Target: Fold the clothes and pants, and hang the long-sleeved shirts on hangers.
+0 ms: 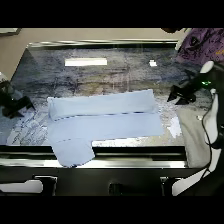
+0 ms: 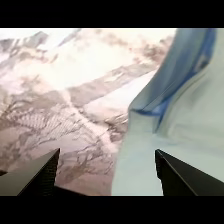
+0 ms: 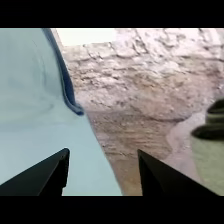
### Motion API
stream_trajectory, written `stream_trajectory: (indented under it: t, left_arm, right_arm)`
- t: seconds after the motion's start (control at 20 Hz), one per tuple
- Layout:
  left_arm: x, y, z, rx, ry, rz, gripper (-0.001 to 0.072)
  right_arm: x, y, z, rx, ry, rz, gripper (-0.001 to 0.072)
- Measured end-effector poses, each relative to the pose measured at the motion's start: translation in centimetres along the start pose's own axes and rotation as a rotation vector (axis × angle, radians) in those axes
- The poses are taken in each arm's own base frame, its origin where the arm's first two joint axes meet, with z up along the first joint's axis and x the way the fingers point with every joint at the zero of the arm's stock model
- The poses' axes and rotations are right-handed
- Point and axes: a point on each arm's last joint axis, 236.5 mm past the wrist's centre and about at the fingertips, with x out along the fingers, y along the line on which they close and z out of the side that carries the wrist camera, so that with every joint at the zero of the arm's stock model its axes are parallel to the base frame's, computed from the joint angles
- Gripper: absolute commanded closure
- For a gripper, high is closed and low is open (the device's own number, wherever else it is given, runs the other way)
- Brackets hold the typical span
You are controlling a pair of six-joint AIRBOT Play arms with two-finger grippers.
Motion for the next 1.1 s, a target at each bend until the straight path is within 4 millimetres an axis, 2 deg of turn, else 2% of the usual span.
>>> stream_trajectory:
  t: [0.15, 0.3, 0.45, 0.6, 0.7, 1.0, 1.1]
  left_arm:
    - [1.6, 1.5, -7.1, -0.094, 0.047, -0.103, 0.0025]
    - [4.0, 0.9, -14.0, -0.155, 0.110, -0.194, 0.0033]
    - [6.1, -0.3, -19.1, -0.190, 0.170, -0.272, 0.0036]
    - [7.5, -1.4, -22.2, -0.210, 0.222, -0.331, 0.0037]
    - [8.1, -1.8, -23.6, -0.204, 0.250, -0.347, 0.0038]
    - [9.0, -3.3, -25.7, -0.135, 0.294, -0.358, 0.0038]
    - [9.4, -3.7, -26.4, -0.113, 0.311, -0.349, 0.0077]
  right_arm:
    - [0.4, -1.2, -3.0, 0.055, 0.013, 0.099, 0.0214]
    - [1.6, -1.5, -5.3, 0.090, 0.016, 0.149, 0.0216]
    - [2.4, -1.3, -6.5, 0.107, 0.013, 0.182, 0.0229]
    - [2.6, -0.5, -6.8, 0.111, 0.003, 0.227, 0.0230]
    - [2.5, 0.0, -6.8, 0.113, 0.002, 0.251, 0.0230]
    - [2.1, 0.7, -6.8, 0.104, -0.012, 0.275, 0.0230]
    - [2.0, 0.8, -6.8, 0.101, -0.019, 0.279, 0.0230]
